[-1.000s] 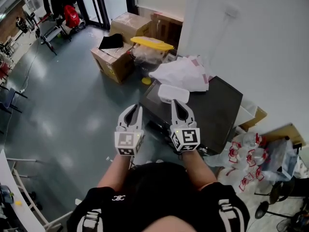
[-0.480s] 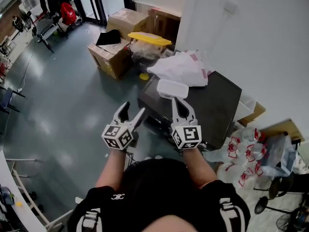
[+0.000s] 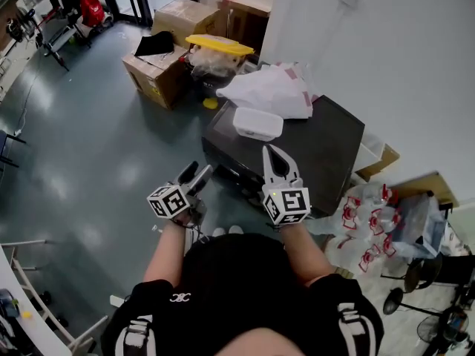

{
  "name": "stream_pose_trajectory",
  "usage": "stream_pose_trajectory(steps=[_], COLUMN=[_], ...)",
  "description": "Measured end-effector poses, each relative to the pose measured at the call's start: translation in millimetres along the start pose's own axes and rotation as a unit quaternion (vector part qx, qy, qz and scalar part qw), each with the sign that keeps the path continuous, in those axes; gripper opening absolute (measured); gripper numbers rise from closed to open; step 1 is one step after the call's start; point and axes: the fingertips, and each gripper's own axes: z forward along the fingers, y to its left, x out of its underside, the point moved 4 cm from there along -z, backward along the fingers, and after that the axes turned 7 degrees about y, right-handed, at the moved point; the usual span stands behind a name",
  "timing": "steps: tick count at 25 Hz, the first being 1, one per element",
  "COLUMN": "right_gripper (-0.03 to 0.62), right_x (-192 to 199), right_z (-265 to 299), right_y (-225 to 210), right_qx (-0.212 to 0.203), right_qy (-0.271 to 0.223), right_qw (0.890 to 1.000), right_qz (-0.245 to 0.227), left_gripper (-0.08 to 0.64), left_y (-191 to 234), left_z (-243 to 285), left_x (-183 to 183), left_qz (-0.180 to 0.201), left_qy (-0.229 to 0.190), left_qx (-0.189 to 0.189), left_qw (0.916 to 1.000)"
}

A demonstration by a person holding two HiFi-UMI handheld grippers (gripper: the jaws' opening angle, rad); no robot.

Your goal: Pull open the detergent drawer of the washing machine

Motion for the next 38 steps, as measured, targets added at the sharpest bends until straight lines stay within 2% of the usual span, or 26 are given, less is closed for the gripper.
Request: stream_pose_trajectory(steps=[7,14,25,26,29,30,35,38], right_gripper=[0.0,0.001,0.0,0.0,0.0,0.0,0.0,0.0], right_x=[16,32,65,67,74,76,84,91], right_z=[-9,-19,-29,-29,-29,-29,-30,-32], right_y=[2,-6,-33,-35,-42,-44,-52,-57], right_qx=[0.001,-0.007,0.008,0.012,0.021,0.023,0.027,0.033], right_qy=[0.022,0.039,0.079,0.084,0.096,0.098,0.106,0.116], right_qw=[1.0,0.998,0.995,0.994,0.993,0.993,0.992,0.99], right_qz=[0.004,0.047,0.067,0.067,0.069,0.068,0.066,0.068], left_gripper=[0.339,0.339,0.339,0.339,0.339,0.339,0.339,0.339], left_y=[27,55,99,103,109,113,134,132], left_z=[12,28,81,85,97,100,113,122], left_x=[38,63,96,97,100,101,105,102], left_qz=[-0.055,-0.154,-0.223,-0.234,-0.296,-0.307,-0.317,-0.305], left_qy=[0.024,0.013,0.02,0.016,-0.012,-0.019,-0.033,-0.026], left_qx=[0.032,0.054,0.078,0.083,0.113,0.115,0.117,0.141], left_qw=[0.9977,0.9866,0.9714,0.9685,0.9485,0.9446,0.9405,0.9415])
